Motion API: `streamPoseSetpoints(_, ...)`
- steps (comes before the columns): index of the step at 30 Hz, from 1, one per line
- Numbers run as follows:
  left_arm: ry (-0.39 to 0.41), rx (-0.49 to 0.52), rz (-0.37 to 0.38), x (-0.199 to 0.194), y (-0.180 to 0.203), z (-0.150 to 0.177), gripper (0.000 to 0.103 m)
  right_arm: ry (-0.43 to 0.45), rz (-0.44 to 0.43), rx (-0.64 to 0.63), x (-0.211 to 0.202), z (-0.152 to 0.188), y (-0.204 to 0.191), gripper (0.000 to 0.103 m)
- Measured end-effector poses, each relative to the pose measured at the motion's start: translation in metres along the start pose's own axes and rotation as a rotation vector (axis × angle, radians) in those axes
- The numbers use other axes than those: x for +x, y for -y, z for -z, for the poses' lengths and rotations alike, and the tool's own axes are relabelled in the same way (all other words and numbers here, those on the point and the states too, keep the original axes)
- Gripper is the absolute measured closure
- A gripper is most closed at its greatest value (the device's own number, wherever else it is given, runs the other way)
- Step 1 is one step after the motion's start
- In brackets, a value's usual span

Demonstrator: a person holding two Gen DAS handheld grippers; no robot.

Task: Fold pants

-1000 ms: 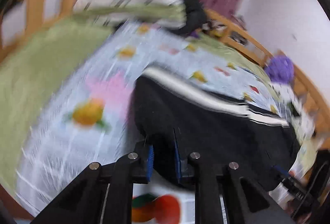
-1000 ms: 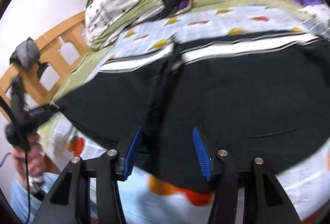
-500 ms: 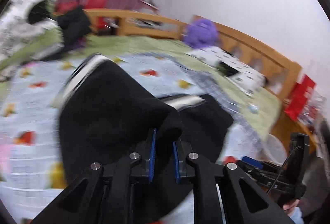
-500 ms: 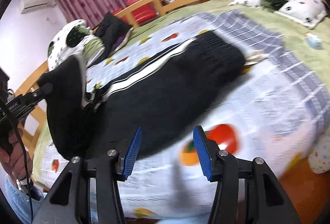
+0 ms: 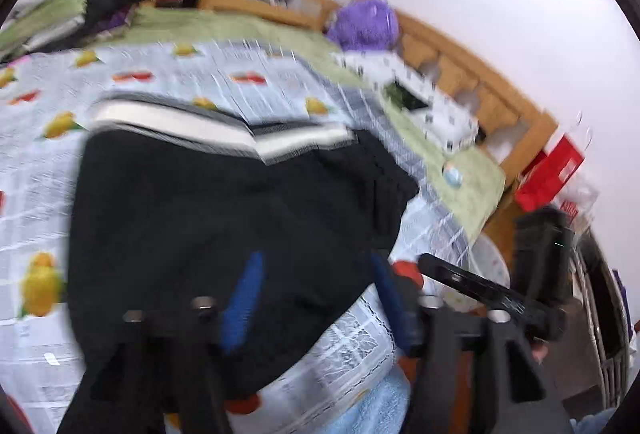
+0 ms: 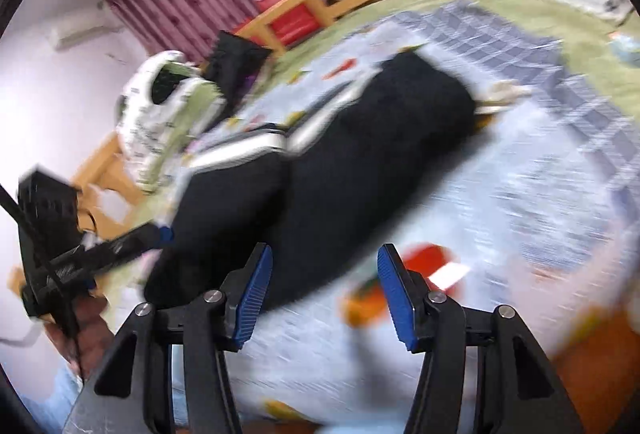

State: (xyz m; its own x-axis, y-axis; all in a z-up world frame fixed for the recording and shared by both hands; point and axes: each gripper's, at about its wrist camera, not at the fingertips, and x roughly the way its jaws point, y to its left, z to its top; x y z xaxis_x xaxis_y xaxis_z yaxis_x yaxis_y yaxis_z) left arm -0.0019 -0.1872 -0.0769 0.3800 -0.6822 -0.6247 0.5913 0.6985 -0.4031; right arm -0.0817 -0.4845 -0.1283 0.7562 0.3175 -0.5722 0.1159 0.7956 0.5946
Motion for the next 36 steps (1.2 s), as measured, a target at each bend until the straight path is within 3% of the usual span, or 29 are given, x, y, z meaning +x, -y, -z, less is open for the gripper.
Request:
streamPoseSetpoints(4,0.061,-0.070,-0.050,-0.037,-0.031,0.001,0.044,-0.049,-0.142,0.045,0.042,-0.012,-0.018,0.044)
streamPoseSetpoints(11,0.056,-0.159,-0.167,-0.065,-0.087,0.030,0.044,-0.190,-0.111,0.070,0.114,0.005,-0.043,0.046)
streamPoseSetpoints(14,0.038,-0.178,-0.203,-0.064,-0.102,0.039,0.044,-0.176,-0.018,-0.002,0.122,0.008,-0.062,0.074)
streamPoseSetpoints(15,0.029,-0.180,-0.206,-0.062,-0.105,0.041,0.044,-0.174,-0.024,-0.013,0.121,0.006,-0.065,0.081)
streamPoseSetpoints(18,0.009,-0.150,-0.195,-0.058,-0.105,0.043,0.044,-0.100,-0.025,-0.045,0.097,-0.016,-0.072,0.085)
streamPoseSetpoints(22,0.000,-0.110,-0.153,-0.049,-0.095,0.041,0.044,-0.007,0.093,-0.182,0.058,-0.053,-0.083,0.086)
streamPoseSetpoints(26,-0.023,-0.069,-0.065,-0.031,-0.077,0.042,0.044,0.062,0.230,-0.269,0.025,-0.086,-0.064,0.087)
streamPoseSetpoints(31,-0.124,0.005,-0.017,-0.001,-0.051,0.054,0.044,0.011,0.371,-0.202,0.028,-0.089,0.010,0.087)
streamPoseSetpoints(36,-0.167,0.071,-0.012,0.014,-0.024,0.066,0.044,0.018,0.345,-0.174,0.035,-0.073,0.034,0.085)
